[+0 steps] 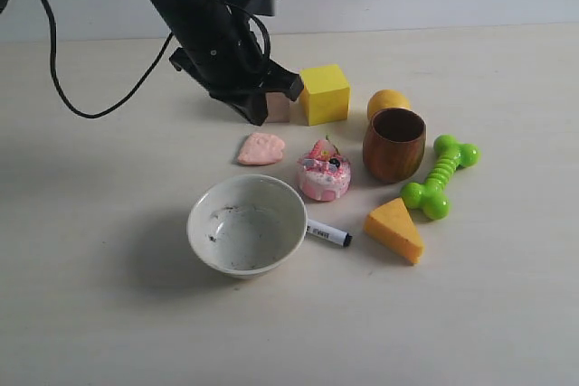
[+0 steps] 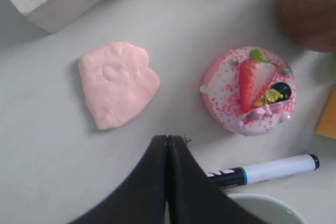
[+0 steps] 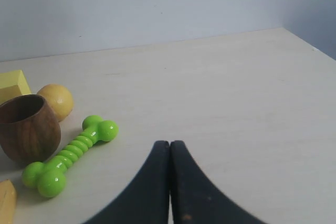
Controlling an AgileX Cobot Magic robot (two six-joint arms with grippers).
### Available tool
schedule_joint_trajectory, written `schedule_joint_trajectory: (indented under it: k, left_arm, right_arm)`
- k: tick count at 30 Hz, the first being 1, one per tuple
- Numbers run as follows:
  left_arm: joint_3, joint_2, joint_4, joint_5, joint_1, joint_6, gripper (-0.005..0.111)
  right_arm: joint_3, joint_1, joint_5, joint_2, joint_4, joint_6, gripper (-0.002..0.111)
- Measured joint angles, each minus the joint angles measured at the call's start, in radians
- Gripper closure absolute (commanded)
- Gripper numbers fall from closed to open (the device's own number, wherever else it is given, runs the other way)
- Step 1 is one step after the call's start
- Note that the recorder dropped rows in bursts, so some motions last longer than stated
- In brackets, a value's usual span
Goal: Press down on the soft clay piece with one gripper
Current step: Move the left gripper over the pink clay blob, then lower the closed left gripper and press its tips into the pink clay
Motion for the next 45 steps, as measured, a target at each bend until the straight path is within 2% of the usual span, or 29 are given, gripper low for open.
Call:
schedule_joint_trajectory:
  k: [16,45]
  left_arm:
    - [-0.114,0.109,0.083,0.033,0.0,-0.056,0.107]
    - [-0.118,0.206,0.069,-0.067,0.0,-0.06,0.107]
  right_arm:
    - [0.0,0.0,0.0,0.0,0.0,0.0,0.108]
    - [0.0,0.0,0.0,0.0,0.0,0.0,0.108]
